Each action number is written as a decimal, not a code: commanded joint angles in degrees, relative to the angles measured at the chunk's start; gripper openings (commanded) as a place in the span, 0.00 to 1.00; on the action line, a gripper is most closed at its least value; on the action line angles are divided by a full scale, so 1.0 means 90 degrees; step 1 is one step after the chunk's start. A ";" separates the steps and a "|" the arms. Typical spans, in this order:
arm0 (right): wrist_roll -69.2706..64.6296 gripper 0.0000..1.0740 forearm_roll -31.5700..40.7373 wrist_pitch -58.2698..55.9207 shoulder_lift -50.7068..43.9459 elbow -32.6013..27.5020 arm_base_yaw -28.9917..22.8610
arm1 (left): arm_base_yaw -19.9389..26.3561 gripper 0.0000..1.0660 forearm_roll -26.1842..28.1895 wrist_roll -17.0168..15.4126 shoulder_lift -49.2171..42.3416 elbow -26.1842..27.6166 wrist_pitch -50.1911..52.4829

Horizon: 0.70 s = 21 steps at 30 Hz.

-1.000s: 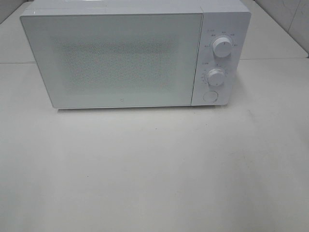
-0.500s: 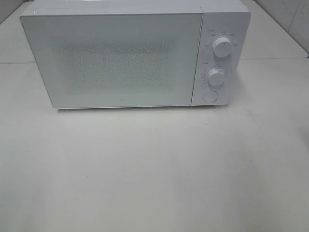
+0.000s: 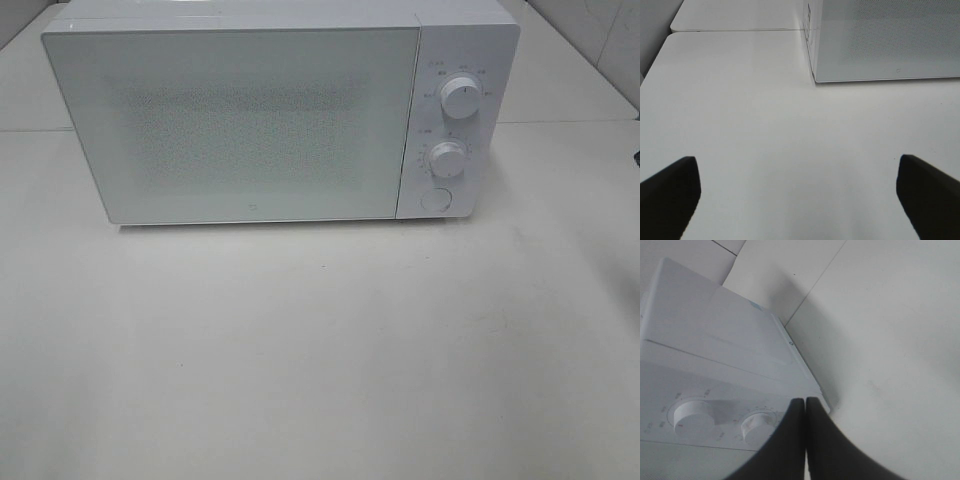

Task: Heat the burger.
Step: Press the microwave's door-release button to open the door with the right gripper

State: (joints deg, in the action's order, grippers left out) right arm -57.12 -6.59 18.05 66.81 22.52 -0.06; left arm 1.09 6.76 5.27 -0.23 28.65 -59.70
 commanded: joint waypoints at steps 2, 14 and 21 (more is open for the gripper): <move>-0.1216 0.00 -0.0115 0.0420 0.0299 -0.0095 0.0025 | 0.0006 0.95 0.0013 -0.0038 -0.0134 -0.0019 0.0025; -0.2260 0.00 0.0961 0.1700 0.1534 -0.0490 -0.0961 | 0.0006 0.95 0.0013 -0.0038 -0.0134 -0.0019 0.0025; -0.2222 0.00 0.2177 0.2801 0.2508 -0.0484 -0.2088 | 0.0006 0.95 0.0013 -0.0038 -0.0134 -0.0019 0.0025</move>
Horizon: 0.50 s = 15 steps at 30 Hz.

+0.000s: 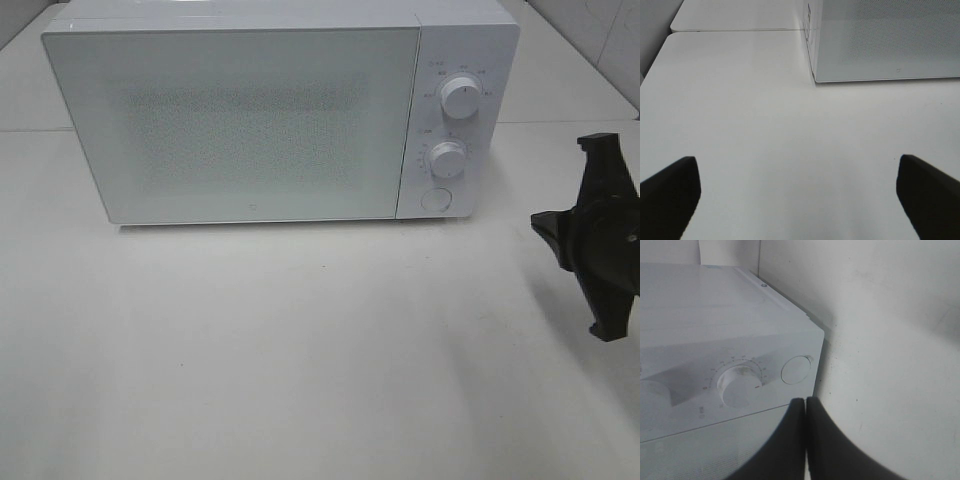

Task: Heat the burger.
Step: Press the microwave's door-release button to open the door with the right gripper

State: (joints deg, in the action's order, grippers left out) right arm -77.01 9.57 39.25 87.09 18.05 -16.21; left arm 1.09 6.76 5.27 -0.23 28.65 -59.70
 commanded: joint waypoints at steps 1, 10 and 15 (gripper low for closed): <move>-0.0013 0.00 0.0382 0.0446 0.0255 0.0013 -0.0293 | 0.0006 0.95 0.0013 -0.0038 -0.0134 -0.0019 0.0025; 0.0013 0.00 0.1203 0.0668 0.0999 0.0395 -0.1120 | 0.0006 0.95 0.0013 -0.0038 -0.0134 -0.0019 0.0025; 0.0038 0.00 0.1229 0.0649 0.1248 0.0668 -0.1197 | 0.0006 0.95 0.0013 -0.0038 -0.0134 -0.0019 0.0025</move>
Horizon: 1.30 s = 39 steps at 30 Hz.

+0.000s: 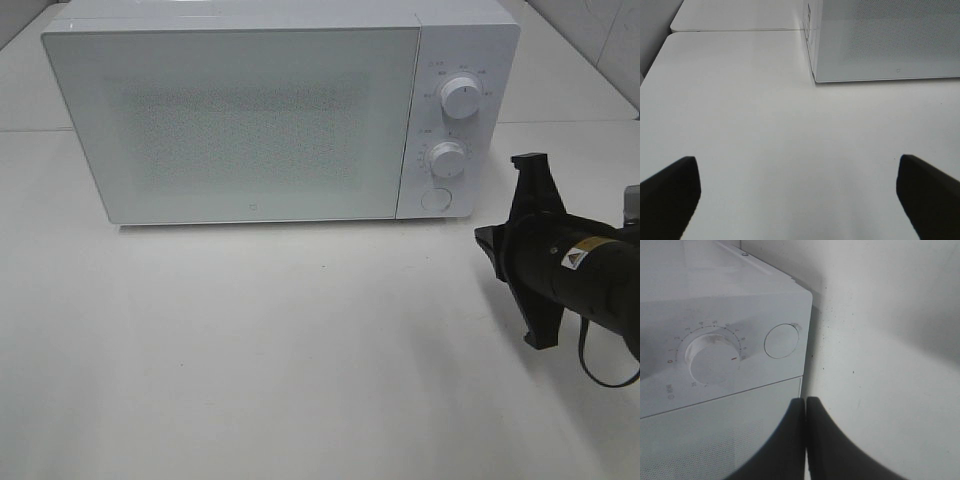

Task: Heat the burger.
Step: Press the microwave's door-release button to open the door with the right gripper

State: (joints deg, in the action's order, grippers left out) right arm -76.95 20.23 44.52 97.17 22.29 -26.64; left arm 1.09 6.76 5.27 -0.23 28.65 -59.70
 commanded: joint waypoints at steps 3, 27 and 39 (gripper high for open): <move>0.0045 0.00 0.0045 0.0019 0.0306 0.0401 -0.0038 | 0.0006 0.95 0.0013 -0.0038 -0.0134 -0.0019 0.0025; 0.0197 0.00 0.0223 0.0038 0.1713 0.1916 0.0064 | 0.0006 0.95 0.0013 -0.0038 -0.0134 -0.0019 0.0025; 0.0376 0.00 0.0267 0.0248 0.1884 0.2088 0.0108 | 0.0006 0.95 0.0013 -0.0038 -0.0134 -0.0019 0.0025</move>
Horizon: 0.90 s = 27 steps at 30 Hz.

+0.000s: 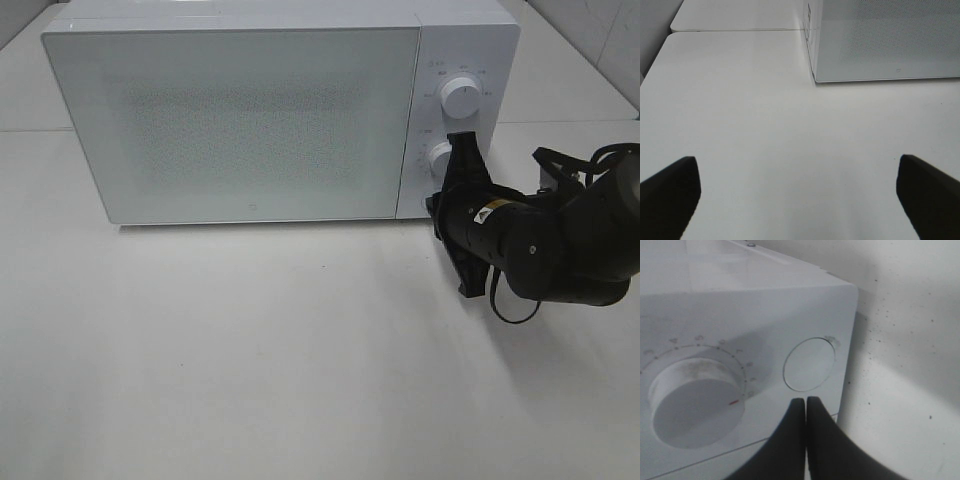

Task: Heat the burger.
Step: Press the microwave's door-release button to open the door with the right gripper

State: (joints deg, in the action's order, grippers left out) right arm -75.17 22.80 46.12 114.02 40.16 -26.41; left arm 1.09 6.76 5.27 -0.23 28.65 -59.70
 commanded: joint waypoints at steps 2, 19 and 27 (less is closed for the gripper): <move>0.0325 0.00 -0.0038 0.0064 0.0025 0.0216 0.0191 | 0.0006 0.95 0.0013 -0.0038 -0.0134 -0.0019 0.0025; 0.0045 0.00 -0.0248 -0.0140 0.0312 0.0395 0.0331 | 0.0006 0.95 0.0013 -0.0038 -0.0134 -0.0019 0.0025; 0.0134 0.00 -0.0248 0.0216 0.0382 0.0395 0.0331 | 0.0006 0.95 0.0013 -0.0038 -0.0134 -0.0019 0.0025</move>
State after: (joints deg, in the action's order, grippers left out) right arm -74.94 21.20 46.29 117.57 43.43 -23.66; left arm 1.09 6.70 5.27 -0.23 28.65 -59.70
